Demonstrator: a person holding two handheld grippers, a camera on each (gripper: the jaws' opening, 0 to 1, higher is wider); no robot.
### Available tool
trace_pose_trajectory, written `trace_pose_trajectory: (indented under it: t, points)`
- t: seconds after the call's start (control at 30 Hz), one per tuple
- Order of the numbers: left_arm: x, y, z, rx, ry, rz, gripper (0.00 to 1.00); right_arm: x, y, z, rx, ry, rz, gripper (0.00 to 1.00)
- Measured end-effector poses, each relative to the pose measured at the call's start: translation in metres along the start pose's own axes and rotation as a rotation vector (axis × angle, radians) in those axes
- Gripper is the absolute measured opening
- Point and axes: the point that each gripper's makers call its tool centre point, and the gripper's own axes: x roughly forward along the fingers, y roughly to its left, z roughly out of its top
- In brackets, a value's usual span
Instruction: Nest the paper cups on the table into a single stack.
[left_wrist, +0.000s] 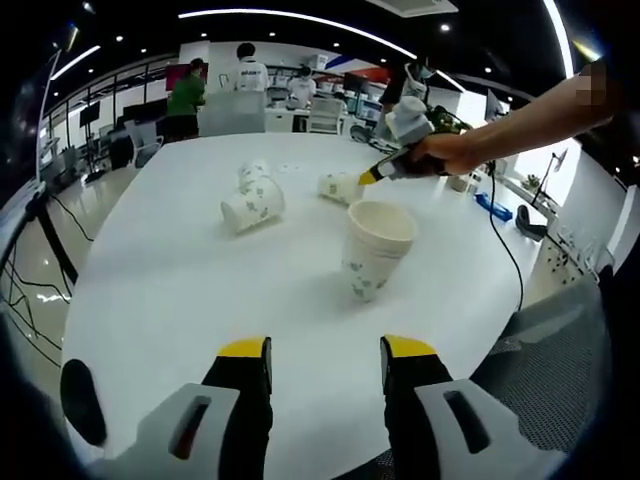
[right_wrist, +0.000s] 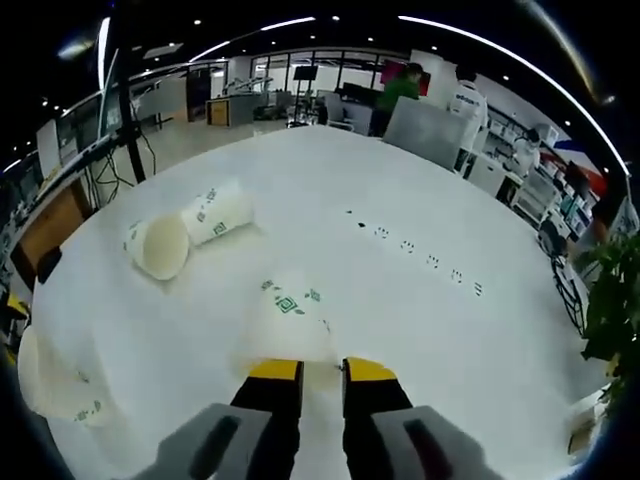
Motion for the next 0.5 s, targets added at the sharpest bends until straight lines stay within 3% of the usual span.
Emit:
trace_pose_trajectory:
  t: [0.1,0.37,0.47,0.5]
  points:
    - [0.0,-0.001,0.0,0.003,0.002,-0.002,0.42,-0.006,0.002,0.003,0.04,-0.014,-0.006,0.01]
    - [0.0,-0.001,0.001,0.009,-0.004,-0.007,0.42,-0.018,0.004,0.012,0.026,-0.034,-0.014,0.0]
    - [-0.001,-0.002,0.002,0.008,-0.008,-0.009,0.42,-0.019,0.007,0.014,-0.004,-0.028,0.002,0.0]
    - [-0.001,-0.002,0.002,0.01,-0.009,-0.009,0.42,-0.021,0.01,0.012,-0.052,-0.014,0.001,0.04]
